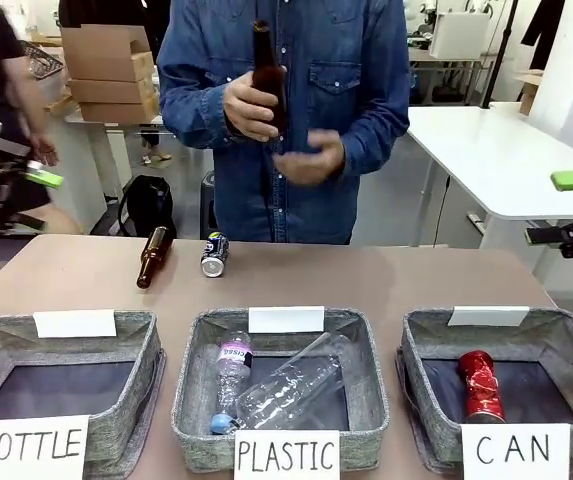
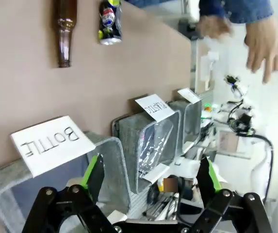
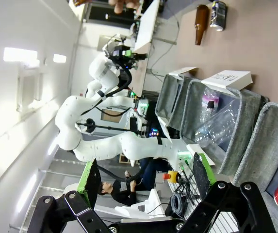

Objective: Sort the can waste into the basket.
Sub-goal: Pick up the can waste from the table and place it in the right Fabric basket.

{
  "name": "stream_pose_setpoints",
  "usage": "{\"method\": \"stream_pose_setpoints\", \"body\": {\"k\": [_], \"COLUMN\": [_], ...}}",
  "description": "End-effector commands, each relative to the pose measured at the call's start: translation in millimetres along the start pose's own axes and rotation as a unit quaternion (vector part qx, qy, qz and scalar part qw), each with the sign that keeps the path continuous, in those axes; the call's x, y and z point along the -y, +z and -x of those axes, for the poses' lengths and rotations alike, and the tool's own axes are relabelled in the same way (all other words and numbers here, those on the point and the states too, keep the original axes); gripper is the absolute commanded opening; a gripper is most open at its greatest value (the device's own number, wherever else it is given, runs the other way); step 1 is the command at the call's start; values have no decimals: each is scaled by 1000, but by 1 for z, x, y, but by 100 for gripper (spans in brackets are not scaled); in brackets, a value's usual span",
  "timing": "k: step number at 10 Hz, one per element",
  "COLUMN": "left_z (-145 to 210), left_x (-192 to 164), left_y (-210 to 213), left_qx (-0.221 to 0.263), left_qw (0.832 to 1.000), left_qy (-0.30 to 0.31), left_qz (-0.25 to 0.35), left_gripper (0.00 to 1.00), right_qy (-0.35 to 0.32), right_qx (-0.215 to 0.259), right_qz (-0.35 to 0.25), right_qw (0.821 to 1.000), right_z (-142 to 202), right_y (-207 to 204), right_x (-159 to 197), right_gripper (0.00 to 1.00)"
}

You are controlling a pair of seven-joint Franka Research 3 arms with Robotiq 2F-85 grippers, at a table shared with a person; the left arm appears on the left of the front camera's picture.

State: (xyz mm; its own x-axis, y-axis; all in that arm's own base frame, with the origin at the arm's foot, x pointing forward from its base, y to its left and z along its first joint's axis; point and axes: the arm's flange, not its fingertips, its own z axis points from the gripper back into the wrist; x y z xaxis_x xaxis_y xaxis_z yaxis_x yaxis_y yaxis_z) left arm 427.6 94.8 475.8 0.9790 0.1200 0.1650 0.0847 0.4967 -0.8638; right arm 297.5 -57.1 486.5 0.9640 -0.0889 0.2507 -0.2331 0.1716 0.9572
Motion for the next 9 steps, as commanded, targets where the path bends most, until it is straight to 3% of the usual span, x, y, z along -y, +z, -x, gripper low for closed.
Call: {"method": "stream_pose_setpoints", "body": {"k": [1, 4, 6, 9], "left_z": [25, 58, 58, 100], "left_x": [-10, -29, -28, -51], "left_y": [31, 70, 70, 146], "left_qx": [45, 94, 84, 128], "left_qw": [998, 993, 994, 985], "left_qy": [6, 5, 15, 77], "left_qz": [34, 77, 67, 84], "left_gripper": [100, 100, 100, 100], "right_qy": [10, 10, 10, 10], "right_qx": [-5, -5, -5, -5], "right_qz": [0, 0, 0, 0], "right_qw": [1000, 1000, 1000, 1000], "right_z": [0, 0, 0, 0], "right_y": [2, 2, 2, 2], "right_x": [-1, -1, -1, -1], "right_gripper": [100, 100, 100, 100]}}
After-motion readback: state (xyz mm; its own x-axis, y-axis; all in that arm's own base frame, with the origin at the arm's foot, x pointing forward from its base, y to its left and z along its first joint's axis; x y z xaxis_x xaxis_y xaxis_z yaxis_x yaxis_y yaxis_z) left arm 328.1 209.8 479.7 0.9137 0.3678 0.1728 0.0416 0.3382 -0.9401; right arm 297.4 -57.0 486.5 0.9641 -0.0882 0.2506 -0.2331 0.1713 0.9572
